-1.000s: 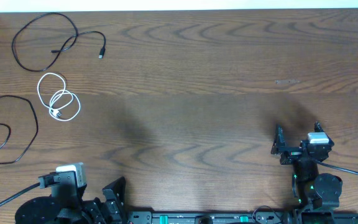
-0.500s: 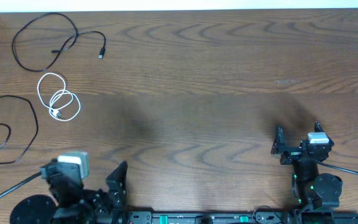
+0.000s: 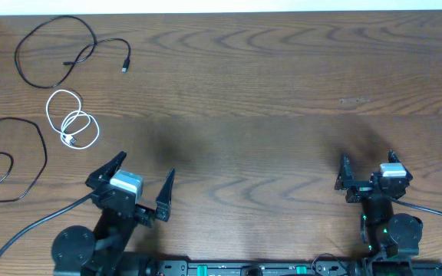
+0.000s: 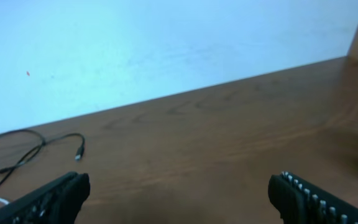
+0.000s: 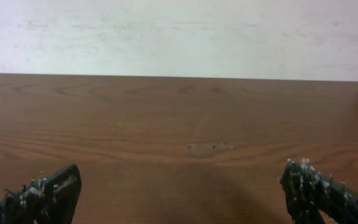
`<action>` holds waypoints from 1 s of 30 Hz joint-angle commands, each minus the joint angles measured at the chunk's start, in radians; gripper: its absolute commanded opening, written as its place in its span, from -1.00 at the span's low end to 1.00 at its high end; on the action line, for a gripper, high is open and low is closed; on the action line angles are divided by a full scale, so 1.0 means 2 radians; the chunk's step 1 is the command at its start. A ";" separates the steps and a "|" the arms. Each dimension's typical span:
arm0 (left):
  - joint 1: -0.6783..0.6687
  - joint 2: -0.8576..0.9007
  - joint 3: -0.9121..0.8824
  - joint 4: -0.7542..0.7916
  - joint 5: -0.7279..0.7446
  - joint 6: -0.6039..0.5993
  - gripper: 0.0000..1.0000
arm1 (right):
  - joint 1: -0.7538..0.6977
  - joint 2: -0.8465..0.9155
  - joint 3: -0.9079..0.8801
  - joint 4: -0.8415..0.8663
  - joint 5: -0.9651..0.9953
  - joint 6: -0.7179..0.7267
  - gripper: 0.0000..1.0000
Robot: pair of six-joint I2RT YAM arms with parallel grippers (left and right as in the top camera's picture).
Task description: Untangle cables
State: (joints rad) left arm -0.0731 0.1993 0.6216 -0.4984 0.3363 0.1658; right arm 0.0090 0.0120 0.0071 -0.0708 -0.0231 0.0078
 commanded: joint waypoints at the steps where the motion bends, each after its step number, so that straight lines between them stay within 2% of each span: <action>1: 0.014 -0.030 -0.049 0.034 0.007 0.010 0.96 | -0.004 -0.003 -0.001 -0.003 0.004 0.007 0.99; 5: 0.025 -0.051 -0.090 0.062 0.007 0.006 0.96 | -0.004 -0.003 -0.001 -0.003 0.004 0.007 0.98; 13: 0.057 -0.085 -0.158 0.127 0.006 -0.047 0.96 | -0.004 -0.003 -0.001 -0.003 0.004 0.007 0.98; 23: 0.068 -0.099 -0.199 0.170 -0.001 -0.047 0.96 | -0.004 -0.003 -0.001 -0.003 0.004 0.007 0.98; 30: 0.068 -0.099 -0.237 0.220 -0.011 -0.073 0.96 | -0.004 -0.003 -0.001 -0.003 0.004 0.007 0.98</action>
State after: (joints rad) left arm 0.0574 0.0105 0.1848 -0.0937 0.3279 0.0536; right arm 0.0090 0.0120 0.0071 -0.0708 -0.0231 0.0082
